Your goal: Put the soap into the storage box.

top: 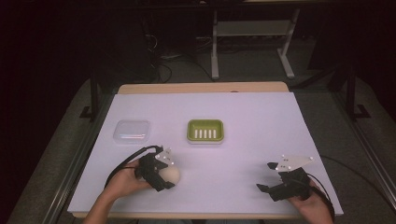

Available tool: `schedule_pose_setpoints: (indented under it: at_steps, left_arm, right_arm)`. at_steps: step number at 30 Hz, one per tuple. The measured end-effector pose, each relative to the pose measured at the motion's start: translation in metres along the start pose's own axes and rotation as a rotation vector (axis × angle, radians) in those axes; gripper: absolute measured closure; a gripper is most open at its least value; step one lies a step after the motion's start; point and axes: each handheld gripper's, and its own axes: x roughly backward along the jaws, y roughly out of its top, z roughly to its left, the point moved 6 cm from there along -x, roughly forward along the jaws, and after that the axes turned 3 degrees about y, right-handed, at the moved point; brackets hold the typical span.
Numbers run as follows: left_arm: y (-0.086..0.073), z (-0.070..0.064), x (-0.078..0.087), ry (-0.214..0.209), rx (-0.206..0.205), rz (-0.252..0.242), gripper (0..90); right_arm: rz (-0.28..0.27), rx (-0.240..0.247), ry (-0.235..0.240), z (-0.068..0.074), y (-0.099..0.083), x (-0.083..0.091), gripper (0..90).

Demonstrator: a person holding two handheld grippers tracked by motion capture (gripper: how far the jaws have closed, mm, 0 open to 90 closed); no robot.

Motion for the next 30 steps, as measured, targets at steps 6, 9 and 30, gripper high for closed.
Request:
schedule_pose_setpoints:
  at_steps: [6,9,30]
  left_arm:
    - [0.001,0.001,0.002,-0.009,0.007,-0.006,24.0]
    - [0.001,0.002,0.003,-0.004,0.007,-0.007,24.0]
    - [0.046,0.024,0.011,0.004,-0.030,-0.016,23.9]
  right_arm:
    - [0.000,0.001,-0.002,0.000,0.000,0.000,15.4]
    - [-0.003,0.003,-0.004,0.000,0.001,0.000,15.4]
    - [0.016,-0.034,0.010,-0.008,-0.003,-0.004,14.1]
